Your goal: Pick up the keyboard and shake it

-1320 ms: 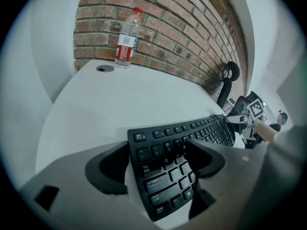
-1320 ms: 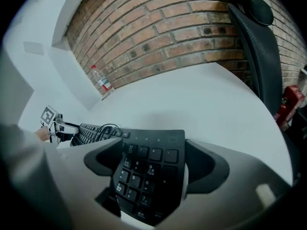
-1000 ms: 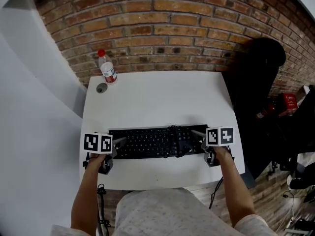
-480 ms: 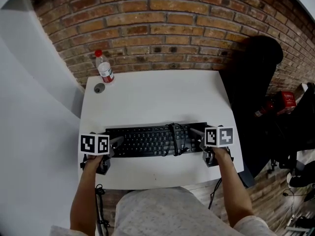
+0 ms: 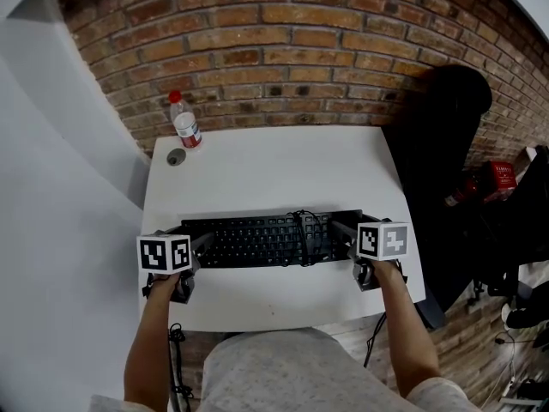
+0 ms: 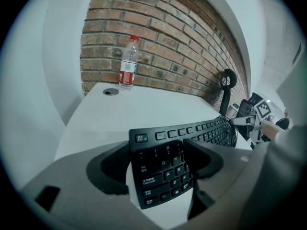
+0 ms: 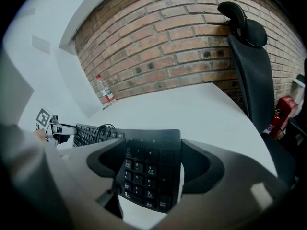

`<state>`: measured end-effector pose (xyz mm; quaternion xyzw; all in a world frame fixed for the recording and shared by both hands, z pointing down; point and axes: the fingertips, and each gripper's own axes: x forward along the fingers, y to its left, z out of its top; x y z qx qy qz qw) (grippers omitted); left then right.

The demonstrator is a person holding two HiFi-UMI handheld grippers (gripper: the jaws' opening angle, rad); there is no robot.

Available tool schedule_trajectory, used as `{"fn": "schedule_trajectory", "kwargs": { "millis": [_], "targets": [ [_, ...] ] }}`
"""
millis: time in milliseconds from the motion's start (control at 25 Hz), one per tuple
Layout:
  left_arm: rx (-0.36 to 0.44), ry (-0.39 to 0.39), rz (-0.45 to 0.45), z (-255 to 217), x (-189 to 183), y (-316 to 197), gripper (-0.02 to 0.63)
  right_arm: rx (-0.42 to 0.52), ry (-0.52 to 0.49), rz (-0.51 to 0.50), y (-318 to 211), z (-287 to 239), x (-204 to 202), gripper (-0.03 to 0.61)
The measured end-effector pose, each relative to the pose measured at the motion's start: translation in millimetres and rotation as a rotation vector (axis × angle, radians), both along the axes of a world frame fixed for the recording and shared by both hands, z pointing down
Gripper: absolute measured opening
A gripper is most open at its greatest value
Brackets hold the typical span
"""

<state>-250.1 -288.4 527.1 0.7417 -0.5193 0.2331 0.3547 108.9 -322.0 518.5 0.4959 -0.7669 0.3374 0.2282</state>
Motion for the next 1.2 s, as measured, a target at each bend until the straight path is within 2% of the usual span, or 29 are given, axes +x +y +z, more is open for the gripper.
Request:
{"fn": "schedule_trajectory", "kwargs": {
  "millis": [280,720,1200],
  "targets": [
    [0.071,-0.032,-0.035,-12,-8,-8,0.339,0.061,0.008,-0.014,-7,-13,-7,0.367],
    [0.190,-0.036,-0.049,-29,-13,-21,0.337,0.155,0.020,-0.037,-18,-34,-13,0.360],
    [0.254,-0.012,-0.076,-45,-16,-31,0.337,0.284,0.038,-0.084,-27,-54,-18,0.357]
  ]
}}
